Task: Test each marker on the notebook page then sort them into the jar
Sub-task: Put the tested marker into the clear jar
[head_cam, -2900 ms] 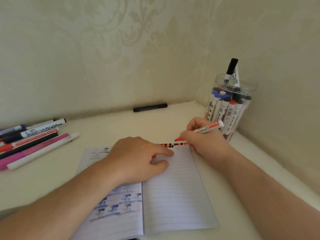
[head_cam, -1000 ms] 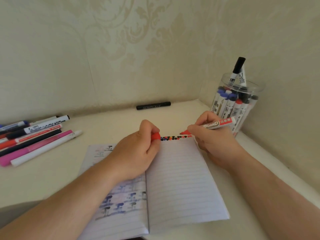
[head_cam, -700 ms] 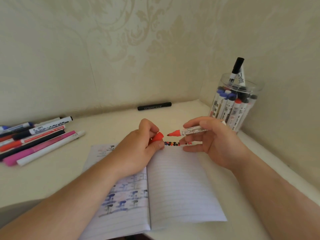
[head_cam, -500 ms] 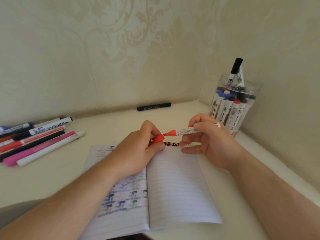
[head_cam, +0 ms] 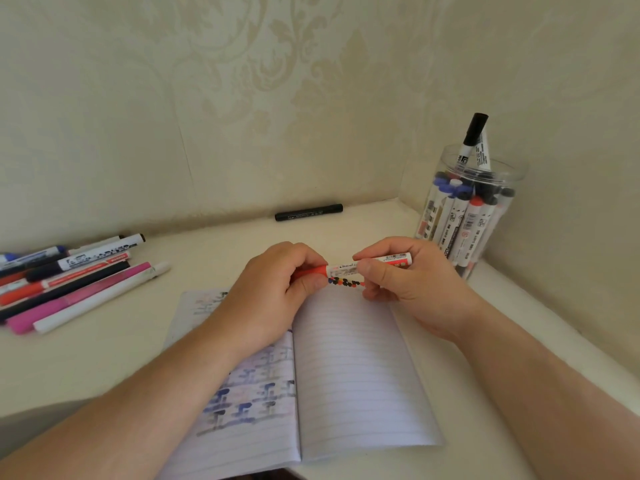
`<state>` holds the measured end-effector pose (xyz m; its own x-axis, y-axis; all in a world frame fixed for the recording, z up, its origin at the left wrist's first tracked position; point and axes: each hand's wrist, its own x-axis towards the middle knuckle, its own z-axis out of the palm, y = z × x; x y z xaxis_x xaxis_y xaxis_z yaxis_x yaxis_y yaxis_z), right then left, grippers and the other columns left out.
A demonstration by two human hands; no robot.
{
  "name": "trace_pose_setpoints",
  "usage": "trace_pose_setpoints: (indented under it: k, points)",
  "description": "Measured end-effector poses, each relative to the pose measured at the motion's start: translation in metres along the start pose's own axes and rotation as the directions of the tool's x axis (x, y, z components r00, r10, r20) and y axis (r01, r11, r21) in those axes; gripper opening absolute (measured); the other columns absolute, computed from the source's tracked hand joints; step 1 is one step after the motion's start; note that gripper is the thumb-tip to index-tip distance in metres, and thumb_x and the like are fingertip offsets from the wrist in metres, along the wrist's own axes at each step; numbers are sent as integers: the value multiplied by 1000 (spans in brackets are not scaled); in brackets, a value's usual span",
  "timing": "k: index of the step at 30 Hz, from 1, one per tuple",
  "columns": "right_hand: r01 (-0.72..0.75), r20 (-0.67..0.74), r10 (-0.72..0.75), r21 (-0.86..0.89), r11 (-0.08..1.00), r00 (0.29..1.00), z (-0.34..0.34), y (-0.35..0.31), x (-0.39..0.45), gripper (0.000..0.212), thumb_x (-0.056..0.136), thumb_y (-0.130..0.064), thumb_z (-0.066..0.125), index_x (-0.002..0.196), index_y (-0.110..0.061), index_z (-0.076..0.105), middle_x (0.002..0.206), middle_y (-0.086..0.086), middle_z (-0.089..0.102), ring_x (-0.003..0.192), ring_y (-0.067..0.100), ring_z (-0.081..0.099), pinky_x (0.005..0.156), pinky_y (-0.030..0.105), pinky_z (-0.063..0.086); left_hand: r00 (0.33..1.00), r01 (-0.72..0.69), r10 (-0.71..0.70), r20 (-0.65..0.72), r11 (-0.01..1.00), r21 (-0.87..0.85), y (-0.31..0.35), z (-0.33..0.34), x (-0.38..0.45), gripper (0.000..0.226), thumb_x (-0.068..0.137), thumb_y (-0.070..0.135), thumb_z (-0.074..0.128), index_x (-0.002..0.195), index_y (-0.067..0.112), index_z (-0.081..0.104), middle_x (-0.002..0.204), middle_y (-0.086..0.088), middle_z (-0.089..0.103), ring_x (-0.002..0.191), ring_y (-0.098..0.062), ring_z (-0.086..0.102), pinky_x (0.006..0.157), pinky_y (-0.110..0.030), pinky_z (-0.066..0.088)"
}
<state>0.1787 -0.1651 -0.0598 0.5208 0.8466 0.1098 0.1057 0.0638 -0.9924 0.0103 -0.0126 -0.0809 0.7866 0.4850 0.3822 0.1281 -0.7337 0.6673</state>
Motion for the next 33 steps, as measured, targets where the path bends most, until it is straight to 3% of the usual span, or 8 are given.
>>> trace_pose_setpoints:
  k: [8, 14, 16, 19, 23, 27, 30, 33]
  points:
    - [-38, -39, 40, 42, 998, 998, 7, 0, 4, 13, 95, -21, 73, 86, -12, 73, 66, 14, 68, 63, 25, 65, 73, 41, 52, 971, -132, 153, -184, 984, 117, 2, 5, -2, 17, 91, 17, 76, 107, 19, 72, 94, 15, 59, 92, -2, 59, 80, -7, 41]
    - [-61, -38, 64, 94, 994, 997, 3, -7, -3, 15, 91, -19, 73, 99, -6, 73, 67, 10, 62, 62, 18, 57, 63, 33, 50, 990, -11, 3, -144, 998, -55, 8, 4, 2, 23, 82, 32, 85, 100, 39, 74, 91, 19, 68, 89, 0, 63, 75, -10, 45]
    - [-69, -35, 76, 163, 984, 997, 1, -15, -9, 23, 84, -22, 73, 104, -10, 73, 70, 7, 62, 65, 17, 56, 65, 31, 51, 995, 9, -15, -100, 998, -61, 8, 4, 1, 35, 79, 38, 87, 110, 42, 70, 96, 21, 68, 86, 1, 64, 73, -10, 45]
    - [71, -161, -43, 172, 982, 986, -10, -51, -14, 21, 86, -28, 70, 100, -13, 73, 70, 3, 59, 64, 16, 53, 62, 28, 45, 998, 39, -42, -51, 997, -71, 4, 2, 2, 49, 79, 41, 86, 121, 44, 60, 99, 17, 66, 84, -4, 65, 70, -13, 47]
    - [341, -415, -344, -83, 936, 842, -60, -138, -12, 15, 101, -27, 67, 88, -21, 69, 83, 5, 68, 64, 16, 61, 56, 25, 47, 998, 49, -50, -29, 998, -41, 2, 3, 2, 26, 87, 39, 76, 110, 43, 63, 91, 17, 68, 86, -4, 64, 69, -14, 43]
    - [229, -509, -522, -529, 817, 685, -106, -186, 15, 17, 102, -32, 64, 87, -24, 65, 84, 4, 70, 58, 12, 65, 57, 27, 52, 998, 56, -56, 5, 998, -38, 4, 3, 2, 18, 91, 32, 72, 102, 43, 64, 88, 16, 67, 86, -3, 63, 70, -15, 43]
    - [-10, -505, -440, -666, 746, 742, -120, -175, 41, 24, 101, -37, 66, 89, -16, 68, 79, 4, 65, 63, 16, 68, 59, 25, 58, 997, 71, -69, 30, 996, -56, 5, 4, 1, 16, 91, 32, 71, 101, 43, 64, 89, 17, 66, 86, -4, 63, 73, -19, 47]
    - [-180, -482, -347, -755, 631, 804, -123, -152, 56, 33, 96, -45, 71, 113, -16, 69, 104, 6, 74, 95, 30, 74, 91, 45, 60, 997, 76, -75, 34, 995, -59, 5, 3, 0, 15, 91, 35, 69, 102, 44, 64, 90, 20, 65, 87, -2, 63, 75, -19, 48]
